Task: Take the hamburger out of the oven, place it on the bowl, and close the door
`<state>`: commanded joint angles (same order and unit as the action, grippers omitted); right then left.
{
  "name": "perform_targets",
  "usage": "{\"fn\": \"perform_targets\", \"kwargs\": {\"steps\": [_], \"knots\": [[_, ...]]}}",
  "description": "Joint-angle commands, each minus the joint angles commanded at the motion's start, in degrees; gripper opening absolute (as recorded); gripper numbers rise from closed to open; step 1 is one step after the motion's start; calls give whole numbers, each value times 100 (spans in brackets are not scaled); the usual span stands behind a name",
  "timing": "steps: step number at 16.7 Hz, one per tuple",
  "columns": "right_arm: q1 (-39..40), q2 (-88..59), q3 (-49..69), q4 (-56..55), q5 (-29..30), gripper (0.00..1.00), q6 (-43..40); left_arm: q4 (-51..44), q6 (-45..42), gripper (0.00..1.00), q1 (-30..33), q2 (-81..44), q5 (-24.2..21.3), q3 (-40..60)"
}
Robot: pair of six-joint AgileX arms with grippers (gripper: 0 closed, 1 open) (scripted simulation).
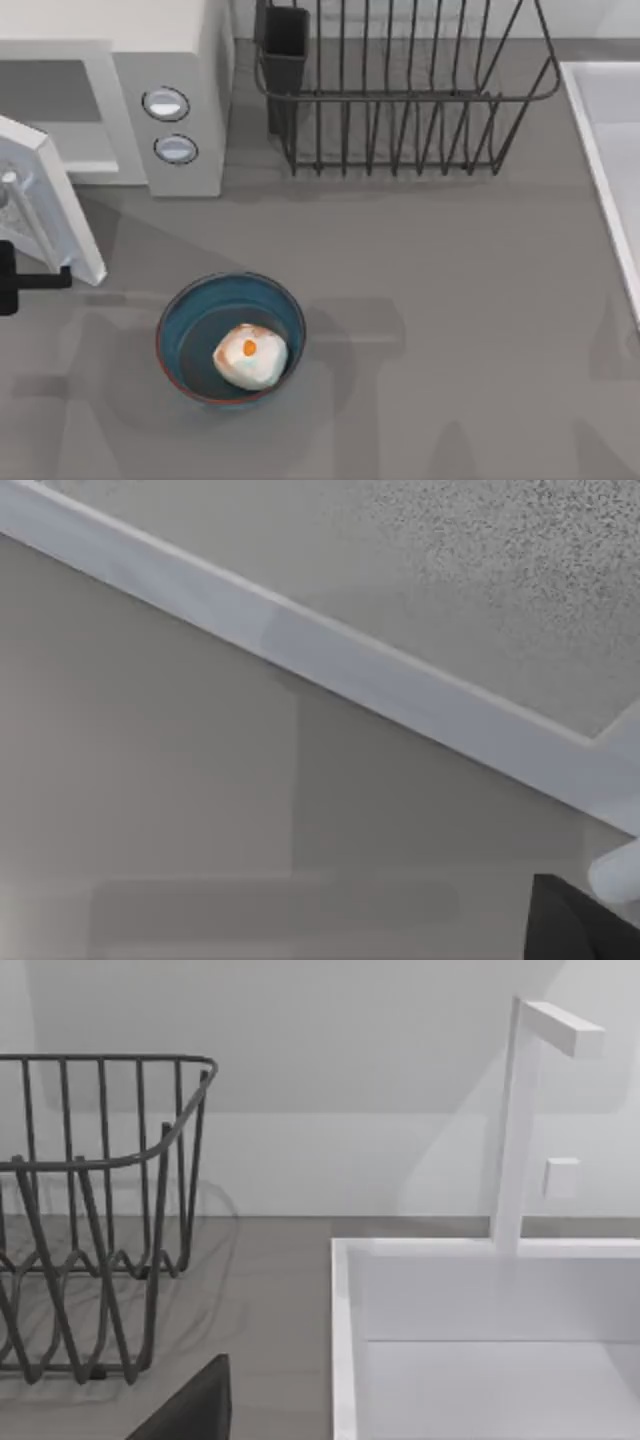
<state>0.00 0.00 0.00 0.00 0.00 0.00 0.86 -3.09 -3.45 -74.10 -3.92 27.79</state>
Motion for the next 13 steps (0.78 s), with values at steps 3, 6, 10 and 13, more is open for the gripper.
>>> {"fn": "perform_targets", "kwargs": {"steps": [3,6,10,13], "knots": [[0,0,0,0,0,100,0,369,40,0,73,-973,45,523],[0,0,0,0,0,100,0,627,69,0,125,-1509,77,878],[0,0,0,0,0,100,0,663,73,0,132,-1572,82,926],[0,0,0,0,0,100,0,640,76,0,110,-1640,83,997]]}}
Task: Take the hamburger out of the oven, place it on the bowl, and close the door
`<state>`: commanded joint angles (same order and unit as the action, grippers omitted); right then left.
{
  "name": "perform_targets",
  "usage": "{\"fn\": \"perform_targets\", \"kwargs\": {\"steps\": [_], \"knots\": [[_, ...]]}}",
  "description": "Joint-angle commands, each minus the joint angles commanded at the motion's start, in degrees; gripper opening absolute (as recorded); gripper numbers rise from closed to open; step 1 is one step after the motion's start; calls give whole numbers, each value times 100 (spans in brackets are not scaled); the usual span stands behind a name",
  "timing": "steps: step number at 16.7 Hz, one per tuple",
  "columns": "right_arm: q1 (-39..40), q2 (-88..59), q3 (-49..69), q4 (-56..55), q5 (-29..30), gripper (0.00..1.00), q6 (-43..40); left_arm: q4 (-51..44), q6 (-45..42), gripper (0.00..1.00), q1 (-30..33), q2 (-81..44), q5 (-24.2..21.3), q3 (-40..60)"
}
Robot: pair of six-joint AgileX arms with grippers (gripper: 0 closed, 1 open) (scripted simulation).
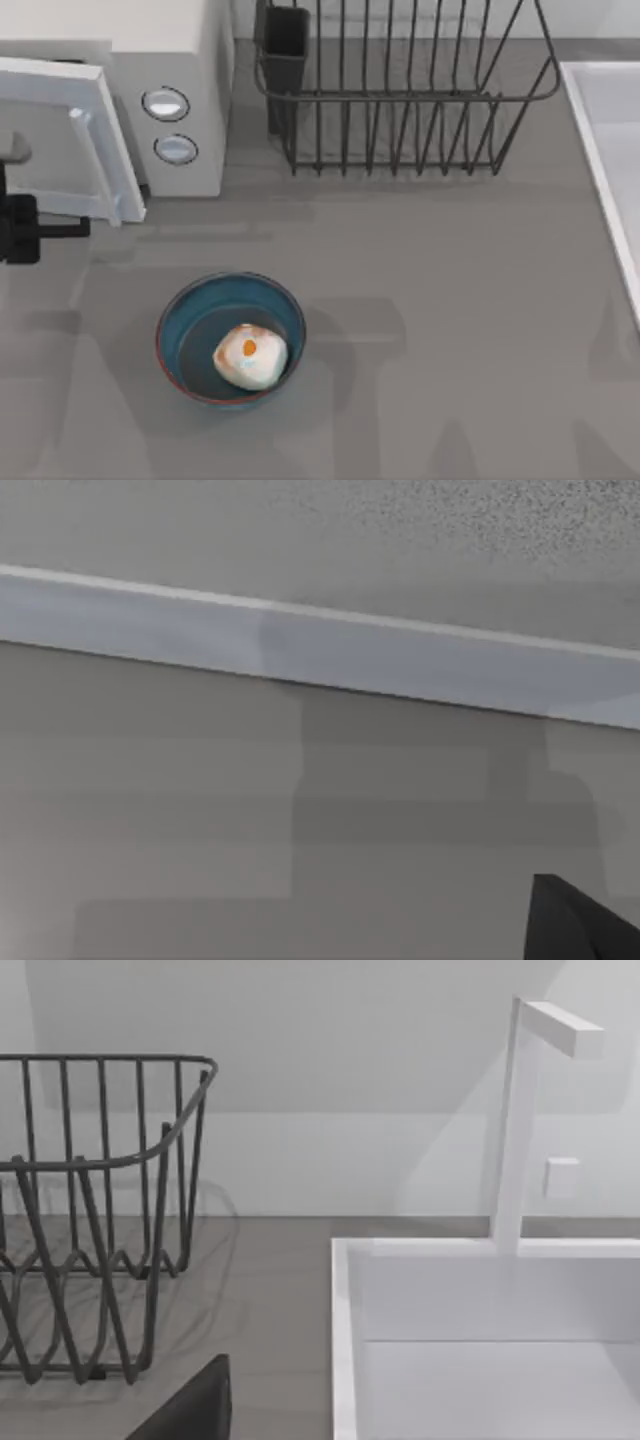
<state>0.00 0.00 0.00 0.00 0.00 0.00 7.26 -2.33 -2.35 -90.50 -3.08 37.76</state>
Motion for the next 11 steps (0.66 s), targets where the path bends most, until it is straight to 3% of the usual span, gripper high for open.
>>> {"fn": "perform_targets", "kwargs": {"steps": [7,11], "knots": [[0,0,0,0,0,100,0,-135,49,0,89,-1630,42,1802],[0,0,0,0,0,100,0,-179,65,0,117,-2002,57,2196]]}}
